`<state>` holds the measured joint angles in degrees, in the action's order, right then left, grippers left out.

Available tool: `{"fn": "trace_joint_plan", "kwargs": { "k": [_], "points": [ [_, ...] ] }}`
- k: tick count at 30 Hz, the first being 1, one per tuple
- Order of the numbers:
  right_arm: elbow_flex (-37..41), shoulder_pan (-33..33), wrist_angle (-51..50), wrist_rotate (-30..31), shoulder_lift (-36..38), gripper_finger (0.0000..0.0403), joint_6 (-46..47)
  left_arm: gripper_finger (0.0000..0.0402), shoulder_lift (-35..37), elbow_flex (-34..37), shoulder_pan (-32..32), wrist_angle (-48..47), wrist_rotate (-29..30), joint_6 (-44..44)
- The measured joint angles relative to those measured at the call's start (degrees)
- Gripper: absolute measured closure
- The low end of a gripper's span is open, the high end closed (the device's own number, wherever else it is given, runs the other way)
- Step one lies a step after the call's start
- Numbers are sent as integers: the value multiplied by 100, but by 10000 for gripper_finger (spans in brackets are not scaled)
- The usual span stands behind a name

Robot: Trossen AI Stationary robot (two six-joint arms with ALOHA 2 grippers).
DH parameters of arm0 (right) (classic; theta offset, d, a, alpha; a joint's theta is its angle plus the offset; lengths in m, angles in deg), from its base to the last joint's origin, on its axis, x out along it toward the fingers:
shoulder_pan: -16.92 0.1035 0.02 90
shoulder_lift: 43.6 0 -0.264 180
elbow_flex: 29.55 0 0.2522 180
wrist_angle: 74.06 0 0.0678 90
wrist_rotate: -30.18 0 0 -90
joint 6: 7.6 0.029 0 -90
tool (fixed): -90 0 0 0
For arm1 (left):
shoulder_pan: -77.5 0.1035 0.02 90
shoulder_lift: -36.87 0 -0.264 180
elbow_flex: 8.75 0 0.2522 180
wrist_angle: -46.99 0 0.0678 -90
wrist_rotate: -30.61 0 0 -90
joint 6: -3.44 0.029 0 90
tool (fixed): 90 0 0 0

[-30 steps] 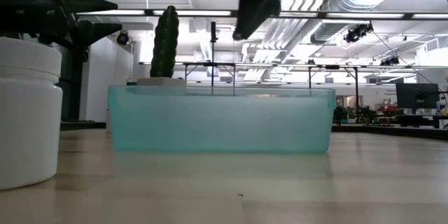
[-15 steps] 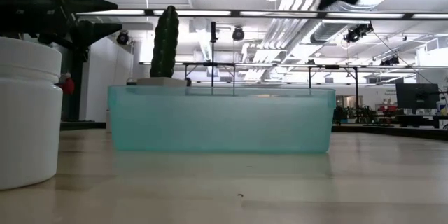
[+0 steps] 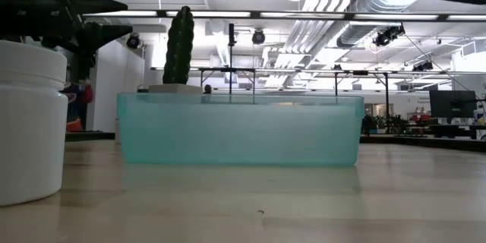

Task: Pick and place pill bottles into a basket
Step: Put the blue pill bottle into the blue bin

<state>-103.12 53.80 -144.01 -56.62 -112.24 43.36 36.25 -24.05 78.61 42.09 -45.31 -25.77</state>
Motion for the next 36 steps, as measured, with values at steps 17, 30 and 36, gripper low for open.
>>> {"fn": "trace_joint_plan", "kwargs": {
  "k": [17, 30, 36],
  "points": [
    [-2, 1074, -126, 96, -546, 168, 791, 160, 0, 0, -1, -2, 11, -7],
    [-2, 1216, -148, 41, -1625, 147, 1342, 160, 0, 0, 1, 0, 13, -5],
    [-2, 1275, -240, 406, -1820, 148, 1350, 160, 0, 0, 1, 0, 13, -5]
  ]
}}
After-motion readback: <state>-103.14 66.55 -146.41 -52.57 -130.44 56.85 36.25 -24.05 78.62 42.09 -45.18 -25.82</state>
